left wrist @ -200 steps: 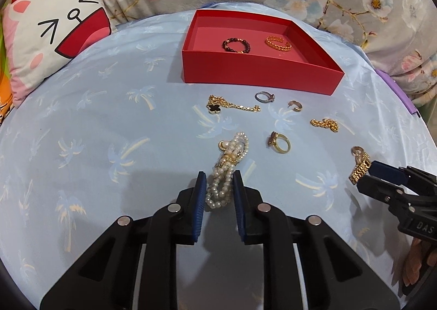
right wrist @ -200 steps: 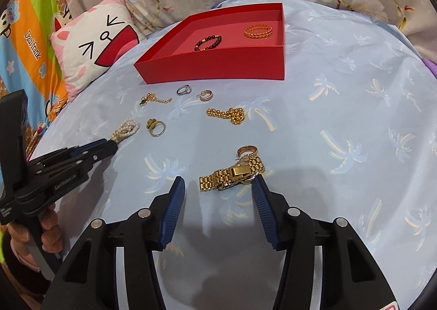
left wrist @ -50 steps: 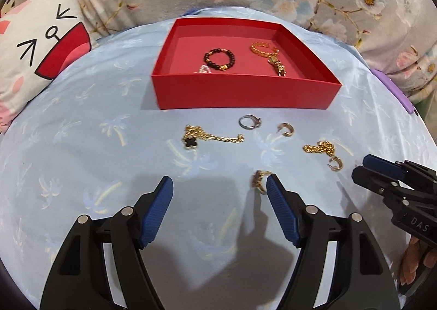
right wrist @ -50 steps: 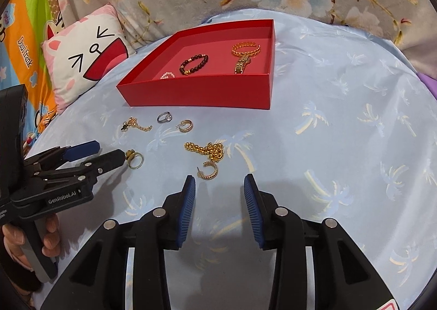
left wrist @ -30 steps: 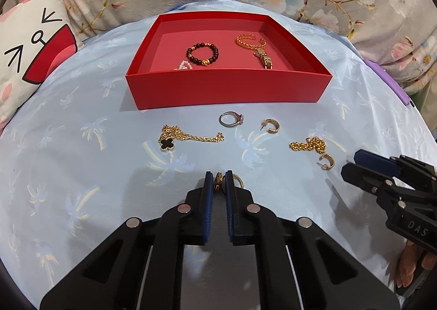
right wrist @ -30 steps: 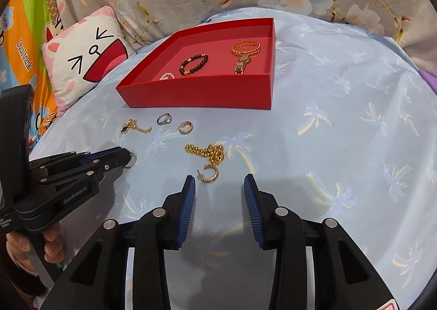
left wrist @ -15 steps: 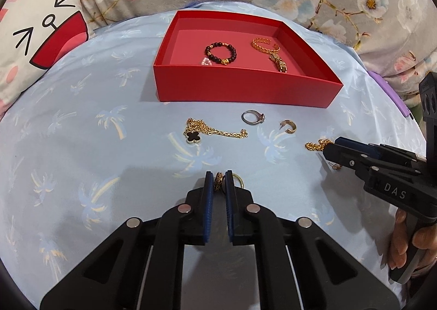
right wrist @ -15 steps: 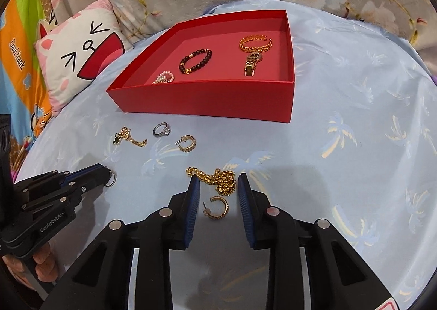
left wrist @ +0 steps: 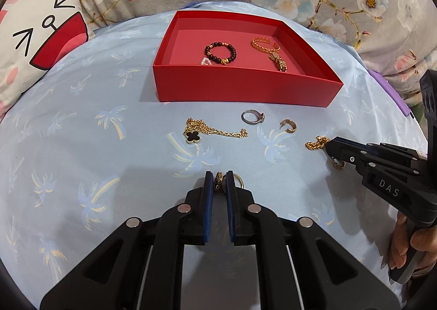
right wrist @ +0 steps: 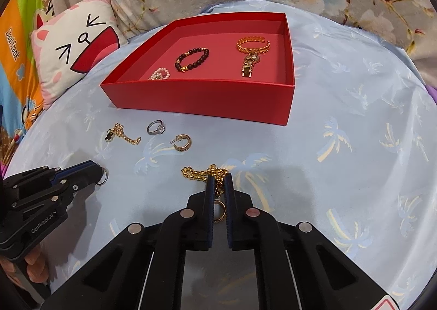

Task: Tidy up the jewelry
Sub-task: 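Grasp the gold hoop earring with the right tool, then carry the hoop earring over the red box with the right tool while the left tool holds the ring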

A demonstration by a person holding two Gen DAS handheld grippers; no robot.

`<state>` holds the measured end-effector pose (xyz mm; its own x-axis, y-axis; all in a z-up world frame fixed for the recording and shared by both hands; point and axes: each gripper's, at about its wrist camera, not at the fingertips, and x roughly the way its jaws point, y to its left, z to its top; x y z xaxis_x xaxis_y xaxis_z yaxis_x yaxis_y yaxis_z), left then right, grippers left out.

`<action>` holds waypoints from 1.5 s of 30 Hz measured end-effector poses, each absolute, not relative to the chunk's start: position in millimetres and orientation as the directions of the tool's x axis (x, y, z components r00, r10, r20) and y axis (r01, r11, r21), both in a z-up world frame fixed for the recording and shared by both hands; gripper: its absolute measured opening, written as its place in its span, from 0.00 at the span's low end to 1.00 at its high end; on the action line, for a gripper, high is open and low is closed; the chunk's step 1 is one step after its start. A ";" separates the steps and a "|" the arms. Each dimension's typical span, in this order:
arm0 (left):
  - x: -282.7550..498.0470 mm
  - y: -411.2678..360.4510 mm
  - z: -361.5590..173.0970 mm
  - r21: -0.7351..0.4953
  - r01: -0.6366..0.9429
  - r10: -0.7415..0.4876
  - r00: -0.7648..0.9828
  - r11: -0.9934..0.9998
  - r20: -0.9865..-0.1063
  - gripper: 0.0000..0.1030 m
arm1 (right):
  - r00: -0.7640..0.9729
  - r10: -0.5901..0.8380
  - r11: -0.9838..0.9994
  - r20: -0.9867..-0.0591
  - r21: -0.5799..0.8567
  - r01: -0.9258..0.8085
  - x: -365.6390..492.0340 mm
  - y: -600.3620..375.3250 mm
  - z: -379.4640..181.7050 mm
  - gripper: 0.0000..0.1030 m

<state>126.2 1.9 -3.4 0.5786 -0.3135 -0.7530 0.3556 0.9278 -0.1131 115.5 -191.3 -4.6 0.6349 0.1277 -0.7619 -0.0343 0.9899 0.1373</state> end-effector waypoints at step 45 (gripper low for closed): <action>145.6 5.6 45.9 -0.086 0.392 -0.324 0.595 0.916 -0.735 0.07 | 0.803 0.162 0.978 -0.573 0.199 -0.056 116.0 -226.7 111.2 0.04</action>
<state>145.6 5.6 45.9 0.5955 -0.3243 -0.7350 0.3923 0.9158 -0.0863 116.0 -226.7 111.2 0.8030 0.1625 -0.5734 -0.0561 0.9785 0.1986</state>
